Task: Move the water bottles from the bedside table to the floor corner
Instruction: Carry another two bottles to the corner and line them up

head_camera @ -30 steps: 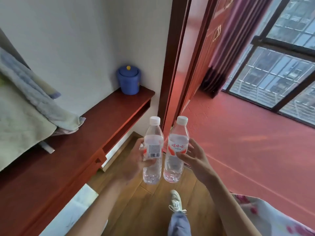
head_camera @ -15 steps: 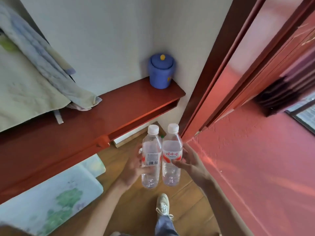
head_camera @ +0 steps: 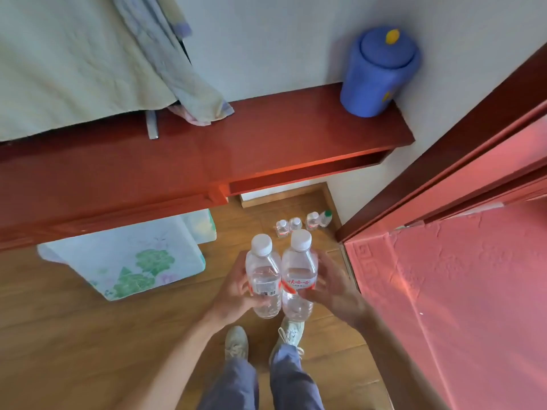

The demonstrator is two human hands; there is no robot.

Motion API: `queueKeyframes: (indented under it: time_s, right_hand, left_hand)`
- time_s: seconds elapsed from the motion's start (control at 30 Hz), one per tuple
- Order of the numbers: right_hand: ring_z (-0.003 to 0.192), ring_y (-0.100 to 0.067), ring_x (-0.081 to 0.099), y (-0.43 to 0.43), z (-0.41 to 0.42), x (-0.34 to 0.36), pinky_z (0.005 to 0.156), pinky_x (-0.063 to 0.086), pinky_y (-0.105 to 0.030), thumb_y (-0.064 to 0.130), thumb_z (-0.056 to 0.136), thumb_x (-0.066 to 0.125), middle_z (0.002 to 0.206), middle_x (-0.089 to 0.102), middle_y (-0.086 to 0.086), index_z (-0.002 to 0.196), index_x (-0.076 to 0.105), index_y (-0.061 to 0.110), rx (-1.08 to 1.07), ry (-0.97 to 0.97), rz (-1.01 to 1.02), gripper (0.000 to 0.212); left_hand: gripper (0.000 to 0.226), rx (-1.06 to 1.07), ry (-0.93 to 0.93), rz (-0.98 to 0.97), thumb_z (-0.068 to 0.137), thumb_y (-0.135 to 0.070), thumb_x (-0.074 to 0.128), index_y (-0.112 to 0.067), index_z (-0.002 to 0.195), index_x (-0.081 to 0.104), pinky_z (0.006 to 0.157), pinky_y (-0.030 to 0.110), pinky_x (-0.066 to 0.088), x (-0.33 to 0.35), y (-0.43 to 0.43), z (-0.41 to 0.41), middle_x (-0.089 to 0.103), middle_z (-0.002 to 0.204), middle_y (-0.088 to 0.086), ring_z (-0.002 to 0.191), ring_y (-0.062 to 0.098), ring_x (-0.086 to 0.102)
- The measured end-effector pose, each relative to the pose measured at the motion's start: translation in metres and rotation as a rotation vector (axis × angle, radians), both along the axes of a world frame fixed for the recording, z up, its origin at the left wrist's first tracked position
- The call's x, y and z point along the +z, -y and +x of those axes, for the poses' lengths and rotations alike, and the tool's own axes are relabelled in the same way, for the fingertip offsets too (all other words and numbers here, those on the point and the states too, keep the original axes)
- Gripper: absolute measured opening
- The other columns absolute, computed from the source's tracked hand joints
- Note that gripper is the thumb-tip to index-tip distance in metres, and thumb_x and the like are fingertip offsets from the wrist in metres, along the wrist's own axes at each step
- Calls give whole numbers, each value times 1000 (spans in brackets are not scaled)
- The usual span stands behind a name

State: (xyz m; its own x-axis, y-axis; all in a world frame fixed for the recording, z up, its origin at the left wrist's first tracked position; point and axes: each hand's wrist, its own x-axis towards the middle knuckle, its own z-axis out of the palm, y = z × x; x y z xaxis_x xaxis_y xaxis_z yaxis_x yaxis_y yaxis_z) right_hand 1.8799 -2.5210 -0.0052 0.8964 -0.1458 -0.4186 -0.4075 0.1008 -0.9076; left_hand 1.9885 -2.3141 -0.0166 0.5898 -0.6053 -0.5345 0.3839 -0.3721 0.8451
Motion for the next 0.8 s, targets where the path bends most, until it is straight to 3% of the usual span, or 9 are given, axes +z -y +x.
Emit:
queueKeyframes:
  time_s: [0.07, 0.17, 0.43, 0.53, 0.67, 0.8]
  right_hand:
    - [121, -22, 59, -2, 7, -16, 98, 49, -33, -6, 78, 76, 123, 64, -8, 130, 47, 8, 53, -32, -8, 61]
    - [117, -20, 61, -4, 19, -38, 95, 51, -32, -16, 73, 75, 119, 65, -8, 128, 48, 9, 106, -76, -26, 66]
    - [109, -21, 63, -22, 48, -105, 94, 54, -44, -7, 63, 84, 112, 64, -8, 125, 50, 12, 163, -122, -182, 73]
    - [104, -16, 63, -26, 61, -138, 88, 55, -34, -8, 61, 84, 108, 64, -4, 120, 53, 16, 190, -145, -233, 71]
    - [89, 5, 57, -25, 83, -191, 75, 46, -9, -7, 59, 85, 97, 62, 12, 105, 52, 34, 231, -138, -368, 70]
    - [91, 14, 54, -20, 100, -250, 72, 40, -2, -4, 60, 85, 97, 57, 21, 109, 47, 35, 259, -122, -420, 73]
  left_hand:
    - [85, 30, -12, 21, 58, 2, 79, -40, 122, 42, 90, 21, 47, -12, -6, 1, 64, 116, -13, 112, 1, 58]
    - [83, 49, -29, 27, 58, 4, 78, -33, 123, 42, 90, 20, 48, -34, -16, 5, 61, 121, 2, 111, 5, 59]
    - [77, 45, -43, 37, 59, 3, 76, -33, 120, 45, 92, 21, 48, -106, -37, 24, 61, 114, 2, 110, 12, 59]
    - [75, 33, 1, 37, 59, 0, 76, -32, 120, 44, 90, 21, 49, -139, -39, 34, 61, 111, -3, 106, 10, 59]
    - [74, 48, 59, 32, 59, 1, 76, -24, 121, 44, 88, 26, 49, -196, -35, 49, 58, 109, -5, 101, 7, 59]
    - [73, 51, 181, 73, 62, 4, 80, -34, 115, 47, 87, 24, 49, -261, -30, 61, 60, 105, -15, 103, 9, 59]
